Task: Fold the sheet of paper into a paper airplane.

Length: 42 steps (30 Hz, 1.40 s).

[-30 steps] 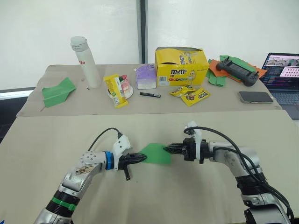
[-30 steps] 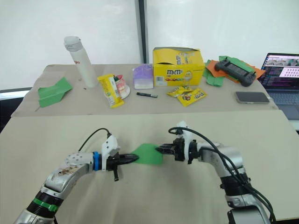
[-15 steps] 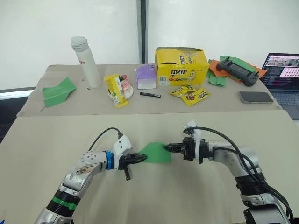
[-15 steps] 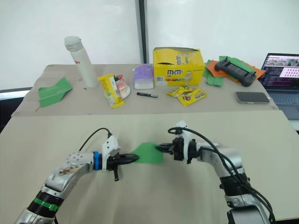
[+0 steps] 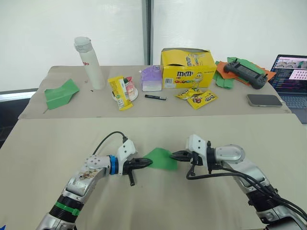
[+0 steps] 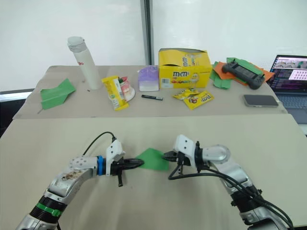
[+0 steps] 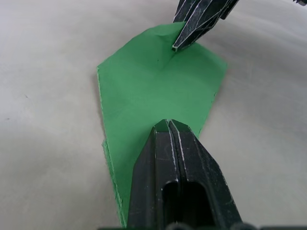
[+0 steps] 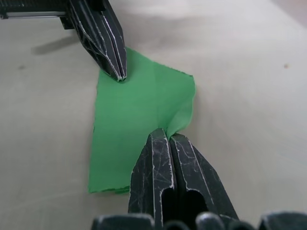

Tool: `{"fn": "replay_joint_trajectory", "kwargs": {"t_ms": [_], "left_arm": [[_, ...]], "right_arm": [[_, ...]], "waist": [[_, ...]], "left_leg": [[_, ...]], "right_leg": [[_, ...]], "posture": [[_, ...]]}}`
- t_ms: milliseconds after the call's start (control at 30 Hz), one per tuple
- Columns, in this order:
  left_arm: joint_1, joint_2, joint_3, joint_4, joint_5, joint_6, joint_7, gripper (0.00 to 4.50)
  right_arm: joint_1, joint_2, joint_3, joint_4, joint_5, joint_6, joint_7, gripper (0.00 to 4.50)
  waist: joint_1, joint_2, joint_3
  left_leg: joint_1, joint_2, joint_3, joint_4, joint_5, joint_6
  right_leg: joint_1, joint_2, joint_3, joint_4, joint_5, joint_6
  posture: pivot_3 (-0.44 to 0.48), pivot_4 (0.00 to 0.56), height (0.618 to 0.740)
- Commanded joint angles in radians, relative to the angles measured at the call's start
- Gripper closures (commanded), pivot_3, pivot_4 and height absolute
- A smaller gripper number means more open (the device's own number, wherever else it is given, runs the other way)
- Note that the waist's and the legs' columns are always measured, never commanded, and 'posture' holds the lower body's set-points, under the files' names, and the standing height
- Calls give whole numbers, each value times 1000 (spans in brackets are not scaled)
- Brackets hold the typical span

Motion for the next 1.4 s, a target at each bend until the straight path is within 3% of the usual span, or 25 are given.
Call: {"fn": "replay_joint_trajectory", "kwargs": {"t_ms": [33,433,667,867,1000,1100,1233,1400], "left_arm": [[40,6,-52,66,47,30,-2,4500],[37,32,-47,99,51,9,-37,4500],[14,34,-30,116,48,10,-54,4500],[18,35,-15,97,35,26,-54,4500],[2,-2,129,-26,-228,177,-96,4500],[-29,-20,187,-54,-324,243,-94,4500],[-84,-37,207,-41,-334,270,-59,4500],[-153,-34,138,-8,-234,254,-21,4500]], "right_arm": [[6,-10,-22,17,-73,-209,-22,4480],[10,-59,-19,145,-282,-740,-106,4480],[-25,-83,9,299,-559,-1054,-306,4480],[-62,-81,38,397,-717,-1114,-463,4480],[-69,-90,57,409,-765,-1112,-510,4480],[-72,-97,72,414,-783,-1110,-533,4480],[-84,-104,92,420,-812,-1107,-559,4480],[-86,-116,117,416,-822,-1111,-570,4480]], "waist": [[0,0,0],[1,0,0],[1,0,0],[-8,-1,-1],[-14,-2,0],[-14,-4,1],[-14,-6,0],[-16,-6,0]], "left_leg": [[0,0,0,0,0,0],[0,0,0,0,0,0],[2,0,1,0,0,0],[5,0,1,0,0,0],[7,1,1,0,0,0],[6,2,1,0,1,0],[7,1,1,1,1,-1],[7,1,1,0,1,-1]], "right_leg": [[0,0,0,0,0,0],[0,0,0,0,0,0],[1,1,0,1,0,0],[4,1,1,1,1,-1],[6,2,1,0,0,-1],[4,2,1,1,0,-2],[5,3,1,1,1,-3],[5,3,2,1,2,-3]], "posture": [[0,150,740],[0,150,740],[0,150,740],[0,150,740],[0,150,740],[0,150,740],[0,150,740],[0,150,740]]}}
